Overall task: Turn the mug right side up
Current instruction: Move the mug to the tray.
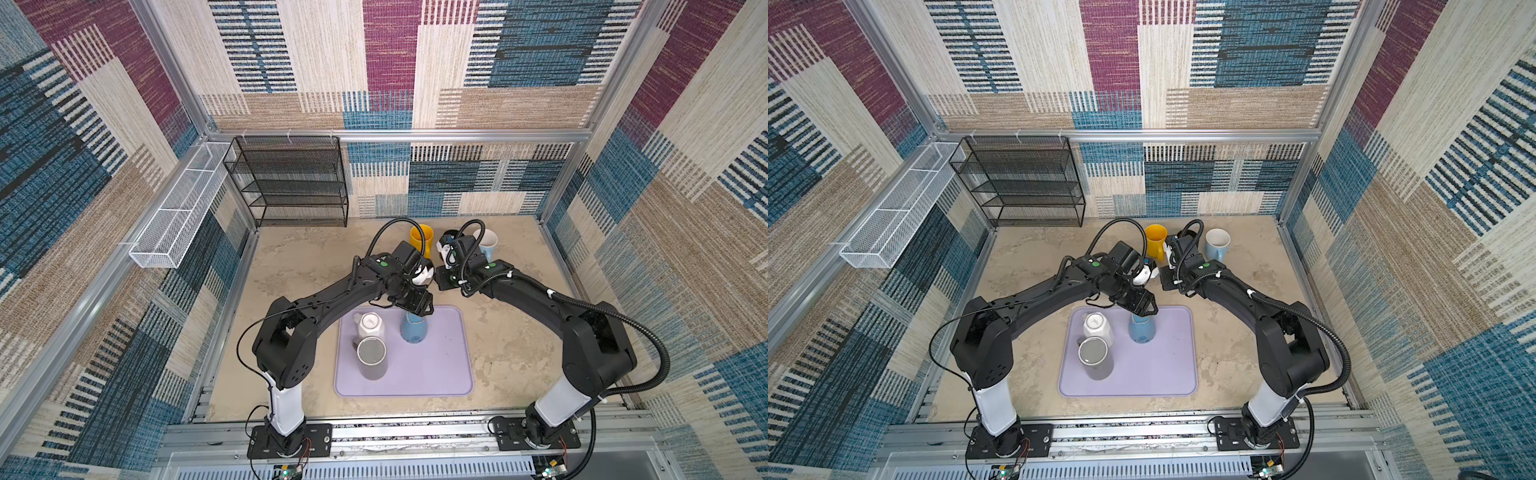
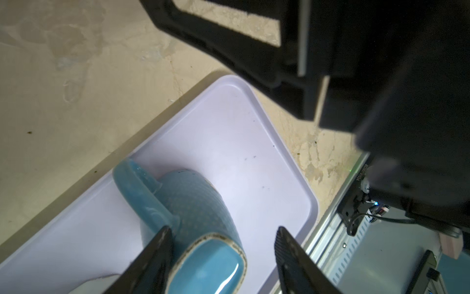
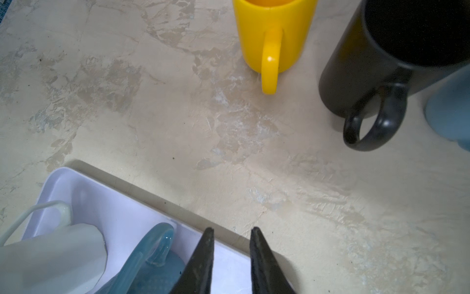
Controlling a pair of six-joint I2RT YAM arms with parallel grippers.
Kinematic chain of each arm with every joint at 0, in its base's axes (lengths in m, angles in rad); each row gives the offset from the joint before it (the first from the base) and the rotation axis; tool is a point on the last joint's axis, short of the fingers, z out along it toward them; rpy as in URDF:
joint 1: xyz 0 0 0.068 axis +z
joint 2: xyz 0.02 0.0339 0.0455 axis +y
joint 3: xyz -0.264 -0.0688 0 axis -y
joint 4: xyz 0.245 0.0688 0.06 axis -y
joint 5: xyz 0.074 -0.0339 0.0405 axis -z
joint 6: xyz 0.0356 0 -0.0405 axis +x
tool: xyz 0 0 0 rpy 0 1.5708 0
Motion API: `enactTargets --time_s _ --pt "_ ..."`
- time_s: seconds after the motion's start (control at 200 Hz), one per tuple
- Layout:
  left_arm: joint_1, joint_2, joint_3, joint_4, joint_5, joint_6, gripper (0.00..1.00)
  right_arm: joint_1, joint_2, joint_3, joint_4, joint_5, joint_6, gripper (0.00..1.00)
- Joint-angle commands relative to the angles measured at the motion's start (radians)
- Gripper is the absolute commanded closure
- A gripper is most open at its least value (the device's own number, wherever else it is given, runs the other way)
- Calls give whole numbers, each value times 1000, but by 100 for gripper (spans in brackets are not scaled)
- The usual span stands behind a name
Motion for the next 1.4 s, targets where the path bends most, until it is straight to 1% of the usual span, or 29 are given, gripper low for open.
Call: enactTargets --time_s 0.0,0.145,0.205,0.276,0.461,0.626,0.892,1.107,1.242,1.398 --pt "-6 5 -3 36 78 43 36 -4 -33 -40 47 -51 11 72" --pt "-21 -1 -15 74 157 66 36 -15 -82 -114 71 -90 14 73" --pt "-28 -14 -23 89 159 73 36 -23 -100 -141 86 -105 16 73" --pt "-32 -43 -42 117 114 59 37 -35 -115 -167 112 -139 15 74" --pt "-31 -165 -119 164 -65 5 38 -39 -103 -192 192 -253 -26 75" --pt "-31 -254 -179 148 -121 -4 39 -39 -34 -141 204 -321 -69 76" --pt "-28 -322 -227 92 -230 3 40 -12 73 -27 135 -342 -155 77" --pt "-21 -335 -220 50 -318 3 41 27 146 44 55 -345 -217 79" --pt "-15 -337 -216 44 -331 3 40 51 177 70 15 -313 -238 79" --pt "-15 -330 -215 42 -309 1 41 68 191 82 -9 -303 -258 79"
